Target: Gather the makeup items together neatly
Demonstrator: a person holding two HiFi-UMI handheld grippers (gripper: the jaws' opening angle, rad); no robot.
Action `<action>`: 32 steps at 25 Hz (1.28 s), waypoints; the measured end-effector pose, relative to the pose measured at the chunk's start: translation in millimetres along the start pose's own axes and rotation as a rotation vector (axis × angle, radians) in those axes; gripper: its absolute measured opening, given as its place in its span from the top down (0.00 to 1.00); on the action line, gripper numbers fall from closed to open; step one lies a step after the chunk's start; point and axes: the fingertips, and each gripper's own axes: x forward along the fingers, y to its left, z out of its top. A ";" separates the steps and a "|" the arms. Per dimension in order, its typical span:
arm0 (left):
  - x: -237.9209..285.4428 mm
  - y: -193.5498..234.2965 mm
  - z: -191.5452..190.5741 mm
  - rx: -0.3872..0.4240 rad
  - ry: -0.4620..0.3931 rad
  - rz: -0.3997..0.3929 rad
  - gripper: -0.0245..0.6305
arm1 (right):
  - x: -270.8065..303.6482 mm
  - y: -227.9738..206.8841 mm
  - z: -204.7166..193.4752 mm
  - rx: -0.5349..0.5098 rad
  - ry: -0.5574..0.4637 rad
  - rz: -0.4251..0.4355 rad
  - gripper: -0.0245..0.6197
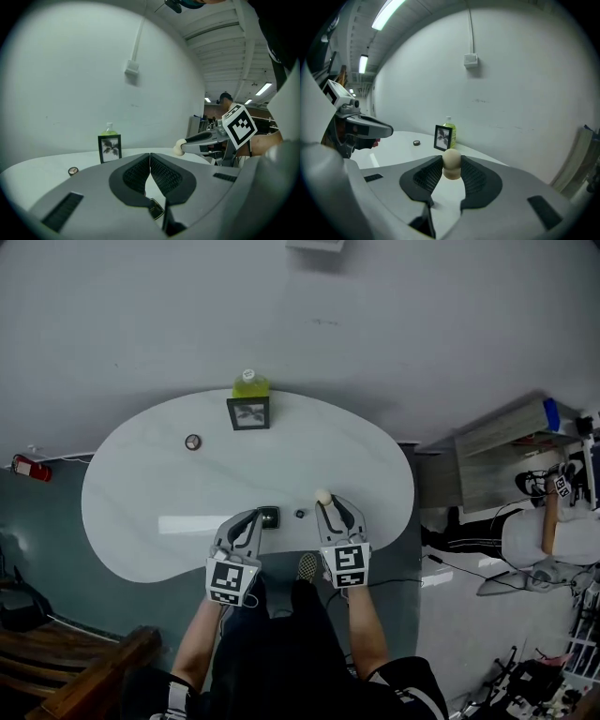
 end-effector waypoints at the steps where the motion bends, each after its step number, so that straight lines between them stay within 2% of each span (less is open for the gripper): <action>1: 3.6 -7.2 0.6 0.004 0.001 -0.012 0.93 | -5.0 -5.8 -5.0 0.008 0.003 -0.010 0.74; 8: 24.1 -38.9 -7.9 0.006 0.022 -0.061 0.93 | -22.3 -27.6 -30.1 0.053 0.020 -0.036 0.74; 13: 34.2 -44.9 -27.6 -0.001 0.052 -0.061 0.93 | -16.1 -26.1 -56.1 0.062 0.052 -0.012 0.74; 25: 46.5 -34.2 -93.8 -0.054 0.144 -0.037 0.93 | 17.5 -6.1 -123.0 0.089 0.138 0.054 0.74; 32: 51.5 -30.4 -120.6 -0.078 0.170 -0.030 0.93 | 31.6 -2.2 -151.0 0.096 0.173 0.067 0.74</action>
